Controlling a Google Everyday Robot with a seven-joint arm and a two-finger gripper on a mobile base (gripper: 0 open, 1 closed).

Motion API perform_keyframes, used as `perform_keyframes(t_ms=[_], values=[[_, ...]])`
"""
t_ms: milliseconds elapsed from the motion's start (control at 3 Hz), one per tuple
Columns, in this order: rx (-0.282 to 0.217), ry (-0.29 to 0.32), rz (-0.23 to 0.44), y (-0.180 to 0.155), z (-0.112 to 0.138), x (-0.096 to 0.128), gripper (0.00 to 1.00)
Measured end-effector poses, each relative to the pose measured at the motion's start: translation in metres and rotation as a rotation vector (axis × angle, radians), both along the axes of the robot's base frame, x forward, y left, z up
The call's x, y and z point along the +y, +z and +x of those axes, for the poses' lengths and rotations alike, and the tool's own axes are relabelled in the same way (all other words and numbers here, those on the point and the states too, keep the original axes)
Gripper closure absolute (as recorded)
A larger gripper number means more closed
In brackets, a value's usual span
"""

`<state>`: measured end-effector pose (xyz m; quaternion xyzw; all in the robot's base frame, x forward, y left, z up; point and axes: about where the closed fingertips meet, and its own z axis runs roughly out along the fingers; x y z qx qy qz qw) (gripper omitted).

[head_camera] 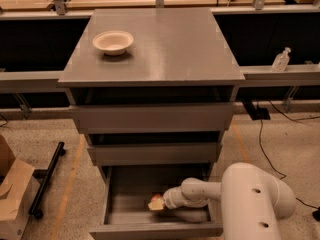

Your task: Pick apple from bottom drawer and place on counter

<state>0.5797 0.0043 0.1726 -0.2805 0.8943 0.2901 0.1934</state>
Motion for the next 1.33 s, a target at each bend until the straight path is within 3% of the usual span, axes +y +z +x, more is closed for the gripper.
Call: perform_keyframes(t_ms=[667, 1000, 1333], values=[[0.01, 0.209, 0.052, 0.125, 0.004, -0.039, 1.0], [0.043, 0.311, 0.056, 0.185, -0.007, -0.06, 1.0], [0.106, 0.405, 0.042, 0.25, -0.032, -0.085, 1.0]])
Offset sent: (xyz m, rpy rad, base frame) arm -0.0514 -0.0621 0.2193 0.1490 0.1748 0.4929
